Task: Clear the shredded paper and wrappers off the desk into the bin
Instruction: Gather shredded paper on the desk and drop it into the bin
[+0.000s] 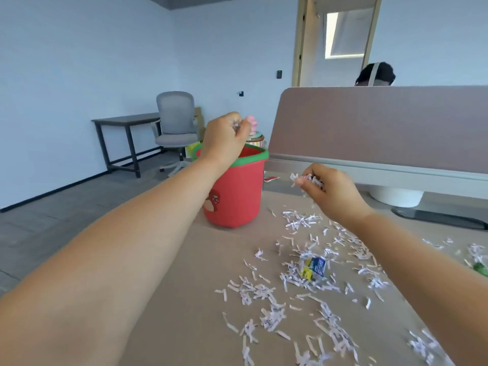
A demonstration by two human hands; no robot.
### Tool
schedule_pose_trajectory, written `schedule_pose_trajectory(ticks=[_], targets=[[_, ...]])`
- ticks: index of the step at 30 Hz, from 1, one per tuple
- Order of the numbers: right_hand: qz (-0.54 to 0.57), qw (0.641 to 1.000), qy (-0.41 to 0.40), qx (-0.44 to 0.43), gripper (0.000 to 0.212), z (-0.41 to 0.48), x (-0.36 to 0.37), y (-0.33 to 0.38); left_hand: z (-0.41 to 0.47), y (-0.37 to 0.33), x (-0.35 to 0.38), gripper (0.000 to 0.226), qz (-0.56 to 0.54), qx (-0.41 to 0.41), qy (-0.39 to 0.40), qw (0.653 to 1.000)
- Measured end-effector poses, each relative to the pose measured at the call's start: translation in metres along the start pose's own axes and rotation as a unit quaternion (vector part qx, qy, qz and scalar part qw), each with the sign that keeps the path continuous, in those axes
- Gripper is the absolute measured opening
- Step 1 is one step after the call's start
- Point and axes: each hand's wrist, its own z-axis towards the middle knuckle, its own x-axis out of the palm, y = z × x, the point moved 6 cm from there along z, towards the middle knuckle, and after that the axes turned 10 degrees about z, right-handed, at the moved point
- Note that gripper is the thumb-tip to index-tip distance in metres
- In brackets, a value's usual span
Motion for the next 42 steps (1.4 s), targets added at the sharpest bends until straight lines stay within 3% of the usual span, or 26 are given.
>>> schedule_pose_trajectory(ticks=[3,7,13,17,20,24,28,32,36,42], targets=[[0.019,1.000,-0.006,-0.012,0.017,0.020,0.007,0.005,0.026,0.012,0.016,0.041,0.015,-0.020,0.039,0.999],[0.038,0.999,-0.014,-0.028,0.019,0.039,0.008,0.009,0.052,0.044,0.042,0.044,0.087,-0.046,0.151,0.984],[0.048,0.998,-0.001,-0.039,0.017,0.055,0.022,0.008,0.042,0.065,0.064,0.032,0.119,-0.085,0.346,0.927],[0.061,0.997,0.005,-0.053,0.017,0.055,0.031,0.018,0.027,0.064,0.064,0.070,0.099,-0.100,0.430,0.892],[0.065,0.996,0.001,-0.058,0.017,0.050,0.031,0.022,0.034,0.069,0.056,0.091,0.199,-0.077,0.385,0.898],[0.054,0.997,-0.002,-0.056,0.018,0.048,0.026,0.025,0.040,0.076,0.037,0.041,0.213,-0.020,0.353,0.911],[0.063,0.996,-0.004,-0.064,0.016,0.046,0.026,0.034,0.019,0.110,0.003,0.037,0.214,-0.038,0.383,0.898],[0.075,0.994,-0.005,-0.082,0.016,0.047,0.032,0.049,-0.014,0.114,-0.015,0.032,0.261,0.073,0.403,0.874],[0.095,0.990,-0.013,-0.103,0.021,0.054,0.036,0.072,-0.038,0.095,-0.030,0.029,0.332,0.155,0.340,0.866],[0.122,0.985,-0.007,-0.120,0.019,0.073,0.055,0.108,-0.069,0.047,-0.052,0.040,0.309,0.216,0.230,0.897]])
